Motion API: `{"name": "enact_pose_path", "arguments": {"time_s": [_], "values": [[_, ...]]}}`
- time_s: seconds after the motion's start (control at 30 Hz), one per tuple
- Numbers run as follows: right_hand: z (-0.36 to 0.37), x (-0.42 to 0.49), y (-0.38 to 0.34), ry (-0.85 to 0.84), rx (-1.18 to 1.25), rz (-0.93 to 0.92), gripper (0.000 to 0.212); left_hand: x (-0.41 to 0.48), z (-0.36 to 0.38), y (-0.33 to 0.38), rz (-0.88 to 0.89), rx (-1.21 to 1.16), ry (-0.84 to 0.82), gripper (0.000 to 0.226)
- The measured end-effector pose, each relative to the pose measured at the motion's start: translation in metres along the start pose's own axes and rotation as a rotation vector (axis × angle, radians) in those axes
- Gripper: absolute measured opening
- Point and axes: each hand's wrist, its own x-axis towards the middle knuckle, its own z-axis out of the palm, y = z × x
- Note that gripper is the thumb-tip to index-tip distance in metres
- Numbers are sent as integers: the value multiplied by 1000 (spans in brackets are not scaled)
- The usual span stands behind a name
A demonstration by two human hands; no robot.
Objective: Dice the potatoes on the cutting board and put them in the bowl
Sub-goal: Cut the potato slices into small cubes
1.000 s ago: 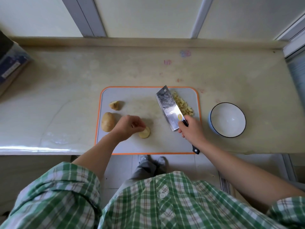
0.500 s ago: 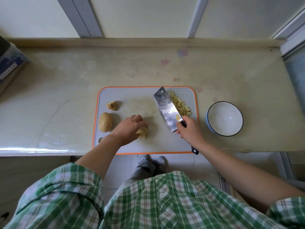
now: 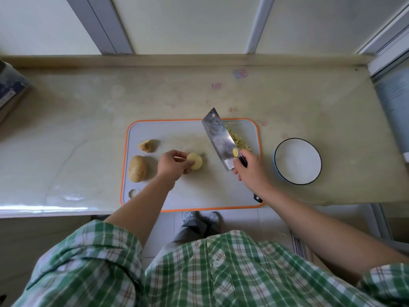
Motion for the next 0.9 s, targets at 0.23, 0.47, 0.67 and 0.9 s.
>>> {"name": "enact_pose_path", "arguments": {"time_s": [0.23,0.47,0.67,0.9], "values": [[8,4,6,-7,-95,-44,20,-12,27,-25,8,238,222,21],[19,-2,6,-65,-241,-111,22,-18,19,-29,322,662,155,33],[31,-8,-4,-82,-383,-230,22,-19,24,-29,427,821,57,42],[30,-13,-5,-34,-364,-303,27,-18,24,-30,519,899,39,44]]}}
